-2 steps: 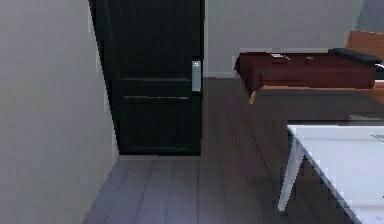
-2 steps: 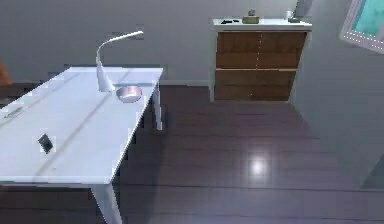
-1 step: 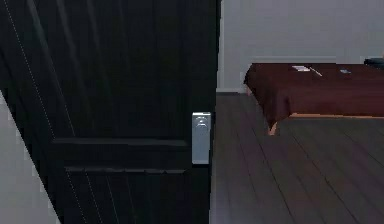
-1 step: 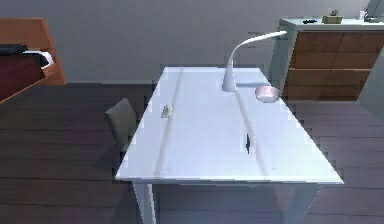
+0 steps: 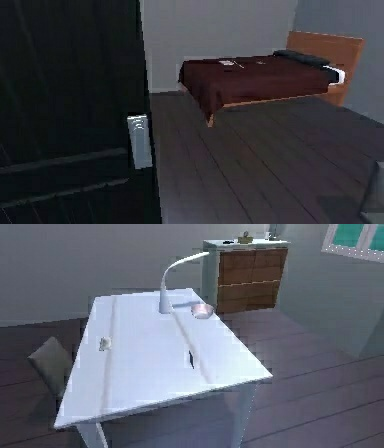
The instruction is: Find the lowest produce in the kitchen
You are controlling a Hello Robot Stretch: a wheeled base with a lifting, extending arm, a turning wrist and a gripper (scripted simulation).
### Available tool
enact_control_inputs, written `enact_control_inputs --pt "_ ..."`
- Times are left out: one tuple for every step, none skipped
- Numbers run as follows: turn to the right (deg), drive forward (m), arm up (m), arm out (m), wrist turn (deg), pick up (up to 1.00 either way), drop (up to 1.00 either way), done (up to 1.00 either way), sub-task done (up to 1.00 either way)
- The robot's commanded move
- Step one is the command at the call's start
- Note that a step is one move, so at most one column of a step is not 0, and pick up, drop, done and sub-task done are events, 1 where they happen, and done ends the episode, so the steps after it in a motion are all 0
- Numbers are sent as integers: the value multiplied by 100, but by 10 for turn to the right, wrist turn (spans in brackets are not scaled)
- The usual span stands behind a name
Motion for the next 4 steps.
enact_control_inputs --pt "0 10 0 0 0 0 0 0 0" --pt "270 0 0 0 0 0 0 0 0" --pt "0 80 0 0 0 0 0 0 0" --pt "-450 0 0 0 0 0 0 0 0"
